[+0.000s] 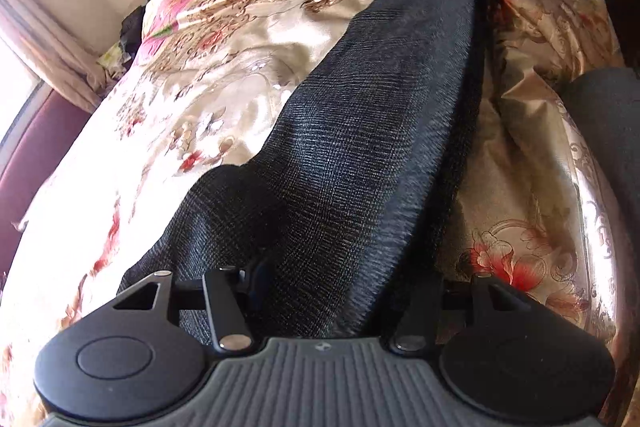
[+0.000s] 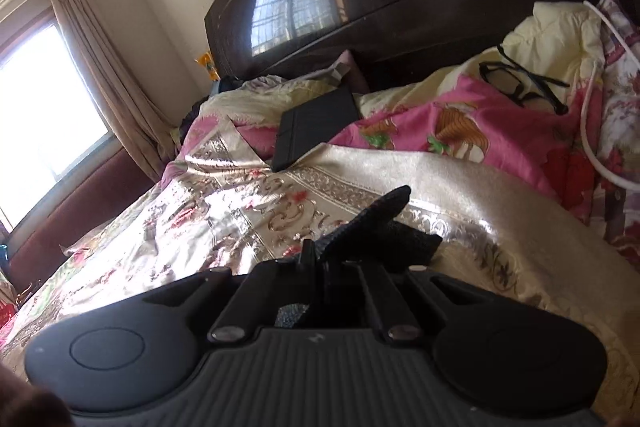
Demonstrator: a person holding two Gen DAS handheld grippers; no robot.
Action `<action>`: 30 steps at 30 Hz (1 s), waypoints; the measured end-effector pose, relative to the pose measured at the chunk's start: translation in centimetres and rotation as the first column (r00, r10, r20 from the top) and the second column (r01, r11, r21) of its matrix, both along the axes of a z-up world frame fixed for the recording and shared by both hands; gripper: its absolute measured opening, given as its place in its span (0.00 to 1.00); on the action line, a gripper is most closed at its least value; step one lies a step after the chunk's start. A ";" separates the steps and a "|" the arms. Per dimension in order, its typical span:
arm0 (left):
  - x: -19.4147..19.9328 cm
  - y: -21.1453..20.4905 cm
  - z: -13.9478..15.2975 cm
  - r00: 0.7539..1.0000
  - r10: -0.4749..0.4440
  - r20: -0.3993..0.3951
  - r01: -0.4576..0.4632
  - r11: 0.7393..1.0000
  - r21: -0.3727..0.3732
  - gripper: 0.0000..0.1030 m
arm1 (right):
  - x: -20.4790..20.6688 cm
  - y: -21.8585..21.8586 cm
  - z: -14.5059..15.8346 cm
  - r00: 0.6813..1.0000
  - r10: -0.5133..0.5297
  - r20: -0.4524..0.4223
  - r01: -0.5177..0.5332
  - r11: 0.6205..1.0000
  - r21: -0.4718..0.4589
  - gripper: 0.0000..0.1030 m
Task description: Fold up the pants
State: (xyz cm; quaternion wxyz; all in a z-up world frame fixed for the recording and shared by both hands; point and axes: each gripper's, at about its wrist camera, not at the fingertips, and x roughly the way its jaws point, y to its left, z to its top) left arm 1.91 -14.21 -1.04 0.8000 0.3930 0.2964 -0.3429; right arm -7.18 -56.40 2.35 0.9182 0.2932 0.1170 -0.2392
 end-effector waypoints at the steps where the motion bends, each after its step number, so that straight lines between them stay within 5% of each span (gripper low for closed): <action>1: -0.1 -0.1 0.0 1.000 -0.007 0.004 0.007 1.000 0.005 0.65 | -0.1 -0.3 0.2 1.000 -0.004 0.017 0.004 1.000 0.016 0.03; 6: 0.2 0.1 0.0 1.000 0.005 -0.012 -0.005 1.000 -0.003 0.65 | 1.1 -1.7 -2.5 0.989 -0.030 -0.144 0.047 0.992 0.114 0.10; 9: 0.1 0.2 0.0 1.000 0.005 -0.011 -0.005 1.000 -0.005 0.65 | -0.7 -2.2 -3.0 0.995 -0.049 -0.088 0.065 0.979 0.195 0.09; 14: 0.0 0.2 0.1 1.000 -0.007 -0.006 0.007 1.000 -0.003 0.65 | -1.5 -1.8 -2.3 0.990 -0.054 -0.134 0.073 0.986 0.148 0.11; 22: 0.0 0.2 0.1 1.000 0.000 -0.010 0.000 1.000 0.000 0.65 | 0.1 -2.7 -3.7 0.986 -0.072 -0.153 0.102 0.975 0.197 0.15; 26: 0.0 0.3 0.1 1.000 -0.005 -0.011 0.005 1.000 -0.003 0.65 | -2.2 -1.5 -2.5 0.991 -0.068 -0.113 0.090 0.974 0.206 0.22; 30: 0.2 0.2 0.1 1.000 -0.015 -0.015 0.015 1.000 0.002 0.65 | -1.9 -1.4 -2.7 0.984 -0.021 -0.179 0.057 0.977 0.203 0.29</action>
